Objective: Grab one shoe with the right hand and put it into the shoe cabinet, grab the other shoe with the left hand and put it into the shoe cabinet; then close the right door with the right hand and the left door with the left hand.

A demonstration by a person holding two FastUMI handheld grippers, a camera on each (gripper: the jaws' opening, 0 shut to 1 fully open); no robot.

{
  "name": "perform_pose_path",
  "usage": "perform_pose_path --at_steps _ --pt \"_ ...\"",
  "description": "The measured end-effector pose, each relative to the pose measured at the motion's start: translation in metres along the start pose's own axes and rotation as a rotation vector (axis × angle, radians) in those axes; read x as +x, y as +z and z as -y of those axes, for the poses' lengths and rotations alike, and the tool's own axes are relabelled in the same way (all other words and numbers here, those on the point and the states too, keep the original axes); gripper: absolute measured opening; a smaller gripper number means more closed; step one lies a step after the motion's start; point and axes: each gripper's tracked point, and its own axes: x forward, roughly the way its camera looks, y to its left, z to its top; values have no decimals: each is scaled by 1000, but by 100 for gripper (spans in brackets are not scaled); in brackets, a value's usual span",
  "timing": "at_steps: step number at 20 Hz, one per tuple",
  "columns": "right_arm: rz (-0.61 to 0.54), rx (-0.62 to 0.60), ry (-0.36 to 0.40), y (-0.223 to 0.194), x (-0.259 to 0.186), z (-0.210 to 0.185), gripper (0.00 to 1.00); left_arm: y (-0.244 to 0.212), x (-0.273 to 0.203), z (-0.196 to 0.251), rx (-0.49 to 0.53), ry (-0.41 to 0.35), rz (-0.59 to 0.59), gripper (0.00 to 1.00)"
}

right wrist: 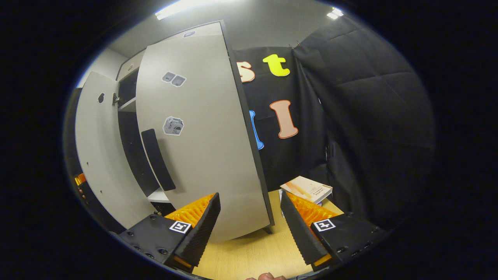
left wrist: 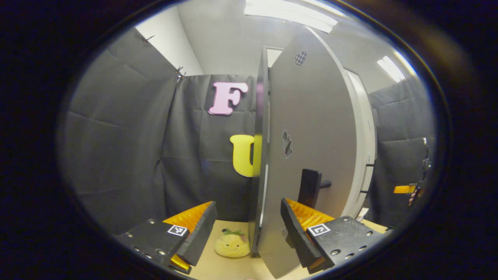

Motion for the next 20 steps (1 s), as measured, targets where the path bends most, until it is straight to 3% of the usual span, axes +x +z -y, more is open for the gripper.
perform_pose_path --at_steps 5,10,13,16,20 --pt "-17 -40 55 -3 18 4 98 4 25 71 35 52 -1 97" --pt "-43 -26 63 -2 17 30 98 -25 46 154 16 86 -48 94" --pt "-55 -36 50 -11 6 54 98 -24 38 168 48 134 -30 94" --pt "-79 -42 41 -26 3 78 98 -24 22 184 11 103 -30 94" --pt "-118 -42 66 -36 3 91 98 -9 -13 195 6 126 17 94"
